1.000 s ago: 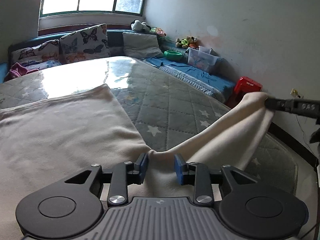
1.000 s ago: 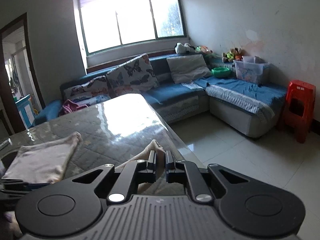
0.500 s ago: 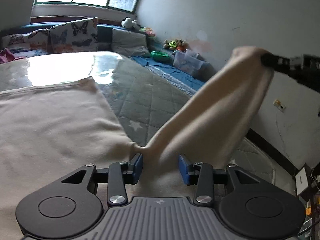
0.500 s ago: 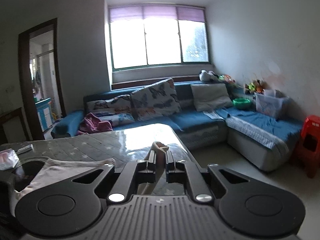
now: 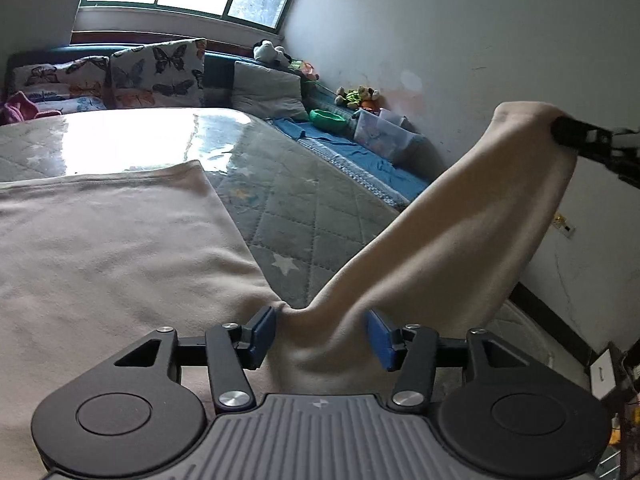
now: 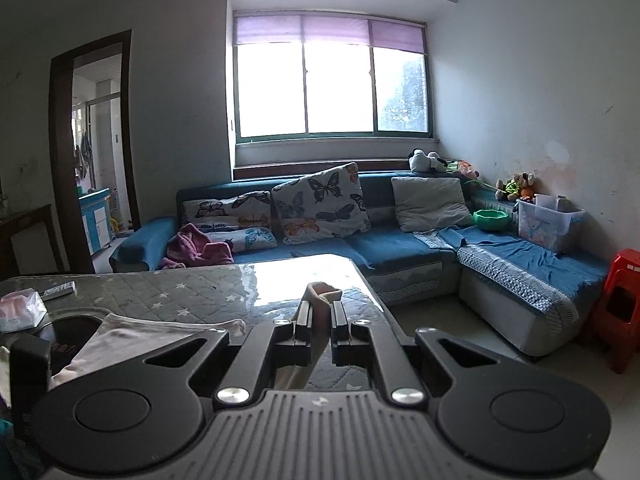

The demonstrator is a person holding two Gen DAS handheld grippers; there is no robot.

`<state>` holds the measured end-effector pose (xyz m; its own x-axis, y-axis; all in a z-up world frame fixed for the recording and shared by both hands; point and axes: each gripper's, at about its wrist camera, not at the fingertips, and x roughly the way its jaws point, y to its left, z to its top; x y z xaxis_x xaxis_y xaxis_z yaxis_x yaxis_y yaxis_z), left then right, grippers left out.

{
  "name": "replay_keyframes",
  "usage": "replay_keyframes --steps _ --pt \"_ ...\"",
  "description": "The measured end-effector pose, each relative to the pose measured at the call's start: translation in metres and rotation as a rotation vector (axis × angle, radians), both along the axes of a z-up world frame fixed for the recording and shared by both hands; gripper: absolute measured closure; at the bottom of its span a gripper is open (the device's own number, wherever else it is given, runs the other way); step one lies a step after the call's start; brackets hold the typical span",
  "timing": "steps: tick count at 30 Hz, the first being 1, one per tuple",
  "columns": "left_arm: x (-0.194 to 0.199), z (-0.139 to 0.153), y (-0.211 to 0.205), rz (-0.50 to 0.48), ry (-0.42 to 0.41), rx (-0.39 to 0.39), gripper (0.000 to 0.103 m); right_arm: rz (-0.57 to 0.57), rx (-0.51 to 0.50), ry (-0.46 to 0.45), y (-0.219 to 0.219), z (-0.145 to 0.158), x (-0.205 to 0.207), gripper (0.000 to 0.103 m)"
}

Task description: Fold clothes

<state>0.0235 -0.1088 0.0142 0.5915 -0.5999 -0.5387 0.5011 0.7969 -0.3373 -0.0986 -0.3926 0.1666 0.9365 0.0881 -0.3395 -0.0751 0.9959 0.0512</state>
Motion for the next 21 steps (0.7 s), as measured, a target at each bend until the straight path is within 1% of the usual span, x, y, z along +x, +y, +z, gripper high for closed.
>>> replay_keyframes --steps 6,9,16,21 --pt "-0.013 0.018 0.026 0.026 -0.035 -0.027 0.044 0.05 -0.017 -0.015 0.015 0.009 0.002 0.096" --pt "-0.022 0.021 0.044 0.056 -0.04 -0.022 0.042 0.097 -0.023 -0.022 0.029 0.014 0.003 0.096" --pt "-0.052 0.022 0.099 0.163 -0.047 -0.024 0.041 0.261 -0.05 -0.022 0.088 0.022 0.013 0.096" --pt "-0.073 0.02 0.129 0.228 -0.056 -0.006 0.039 0.4 -0.074 0.026 0.141 0.008 0.02 0.096"
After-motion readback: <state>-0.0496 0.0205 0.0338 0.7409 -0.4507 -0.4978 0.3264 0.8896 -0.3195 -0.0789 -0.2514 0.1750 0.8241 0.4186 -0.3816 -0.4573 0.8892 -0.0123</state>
